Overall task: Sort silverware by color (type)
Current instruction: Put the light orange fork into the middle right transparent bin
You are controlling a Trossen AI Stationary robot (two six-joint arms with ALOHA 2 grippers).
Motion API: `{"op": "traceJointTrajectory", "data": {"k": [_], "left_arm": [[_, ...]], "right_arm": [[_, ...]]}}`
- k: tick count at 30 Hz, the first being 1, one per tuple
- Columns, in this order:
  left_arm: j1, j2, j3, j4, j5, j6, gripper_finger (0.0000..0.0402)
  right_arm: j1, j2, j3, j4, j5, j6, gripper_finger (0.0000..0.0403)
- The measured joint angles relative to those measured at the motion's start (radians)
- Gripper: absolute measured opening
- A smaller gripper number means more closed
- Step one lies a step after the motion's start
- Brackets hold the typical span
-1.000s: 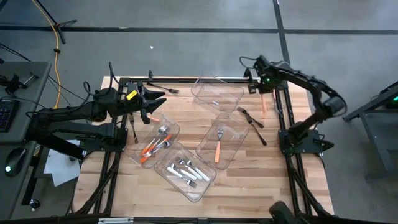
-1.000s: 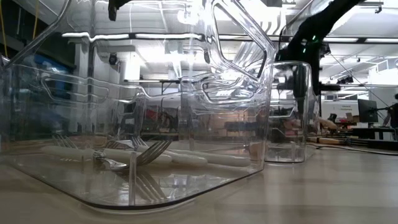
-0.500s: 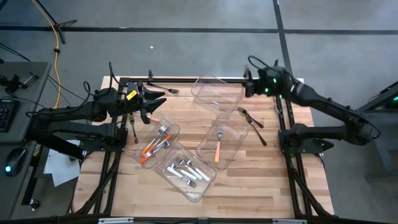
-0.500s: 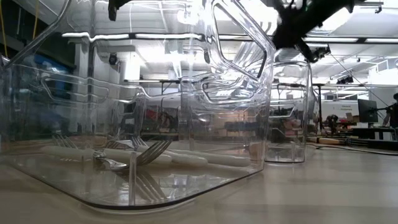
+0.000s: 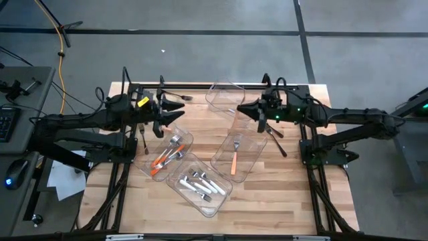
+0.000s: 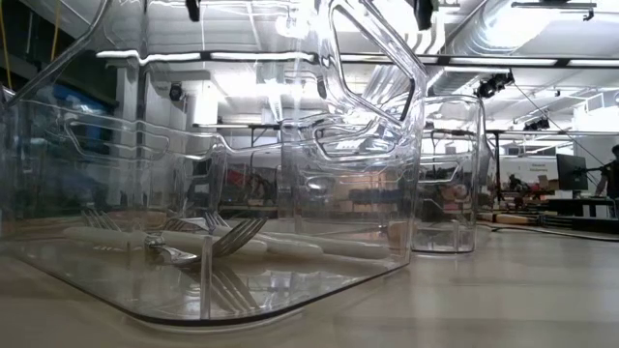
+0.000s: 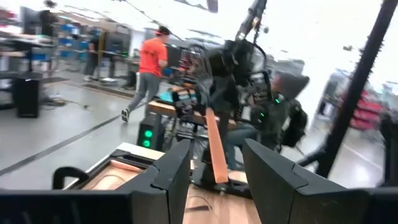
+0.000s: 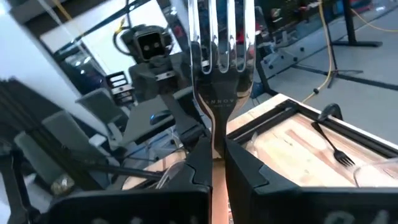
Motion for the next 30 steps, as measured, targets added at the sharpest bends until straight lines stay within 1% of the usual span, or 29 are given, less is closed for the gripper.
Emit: {"op": "traceJointTrajectory", "data": {"k": [4, 8, 15, 20, 23, 26, 30], "left_arm": [[0.000, 0.026, 0.000, 0.005, 0.020, 0.003, 0.0136], [0.000, 0.033, 0.000, 0.006, 0.021, 0.002, 0.0136], [0.000, 0.032, 0.000, 0.008, 0.021, 0.002, 0.0136], [0.000, 0.032, 0.000, 0.007, 0.021, 0.003, 0.0136], [0.000, 0.032, 0.000, 0.007, 0.020, 0.003, 0.0136], [0.000, 0.032, 0.000, 0.006, 0.019, 0.002, 0.0136], [0.000, 0.032, -0.001, -0.003, 0.019, 0.003, 0.0136]], "right_arm": [[0.018, 0.023, 0.033, -0.002, -0.001, -0.028, 0.0005], [0.019, 0.025, 0.034, -0.005, -0.006, -0.034, 0.0005], [0.019, 0.025, 0.034, -0.003, -0.045, -0.033, 0.0005], [0.019, 0.025, 0.034, -0.005, -0.046, -0.020, 0.0005], [0.019, 0.025, 0.034, -0.053, -0.046, 0.076, 0.0005], [0.043, 0.025, 0.034, -0.183, -0.034, 0.231, 0.0005], [0.099, 0.055, 0.034, -0.404, 0.052, 0.426, 0.0005]]}}
